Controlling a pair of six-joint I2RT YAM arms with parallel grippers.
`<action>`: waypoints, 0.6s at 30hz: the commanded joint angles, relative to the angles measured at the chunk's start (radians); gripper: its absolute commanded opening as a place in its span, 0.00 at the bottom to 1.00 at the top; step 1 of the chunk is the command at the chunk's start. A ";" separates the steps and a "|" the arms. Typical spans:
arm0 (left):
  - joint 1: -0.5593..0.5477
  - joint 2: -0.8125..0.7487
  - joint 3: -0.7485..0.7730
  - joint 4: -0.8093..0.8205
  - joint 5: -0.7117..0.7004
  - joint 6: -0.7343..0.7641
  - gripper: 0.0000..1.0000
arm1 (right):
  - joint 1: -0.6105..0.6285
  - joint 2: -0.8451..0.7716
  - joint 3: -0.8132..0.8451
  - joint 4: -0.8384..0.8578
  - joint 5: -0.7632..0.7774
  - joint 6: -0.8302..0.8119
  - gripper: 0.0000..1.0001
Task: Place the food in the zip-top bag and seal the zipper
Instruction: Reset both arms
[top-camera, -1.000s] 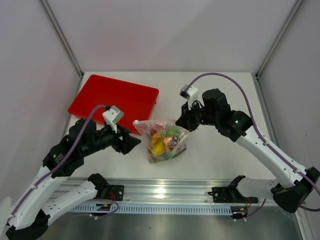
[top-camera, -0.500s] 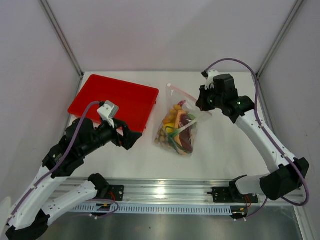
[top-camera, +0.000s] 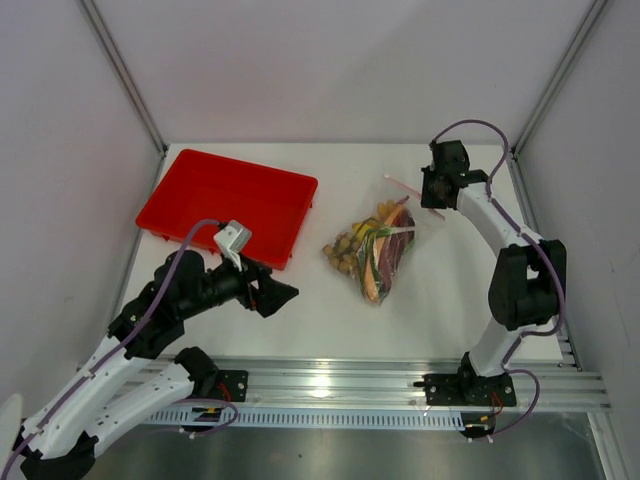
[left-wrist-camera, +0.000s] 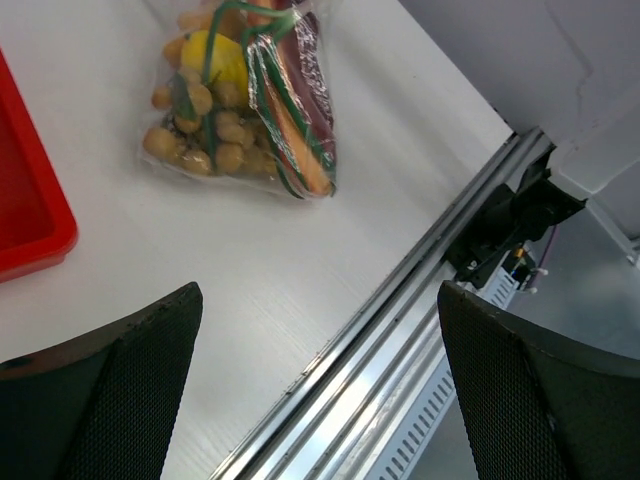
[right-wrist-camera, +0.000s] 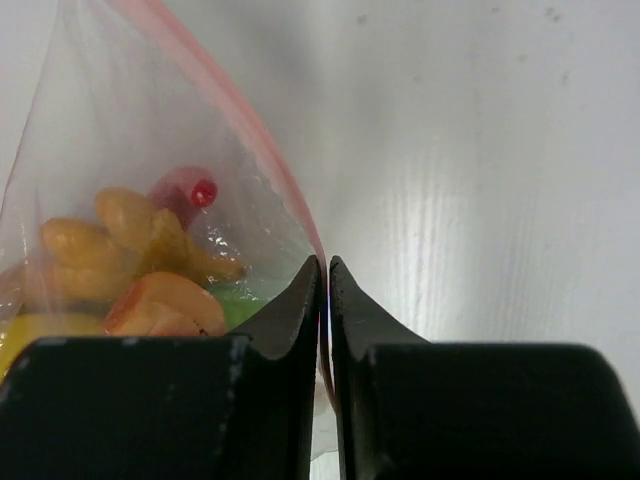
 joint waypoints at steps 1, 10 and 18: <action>0.003 -0.023 -0.037 0.106 0.081 -0.084 0.99 | -0.051 0.079 0.076 0.048 0.105 -0.012 0.10; 0.003 -0.034 -0.083 0.154 0.101 -0.143 0.99 | -0.042 0.060 0.169 -0.071 0.212 0.040 0.99; 0.003 -0.040 -0.109 0.180 0.054 -0.180 0.99 | 0.085 -0.205 0.070 -0.199 0.278 0.171 0.99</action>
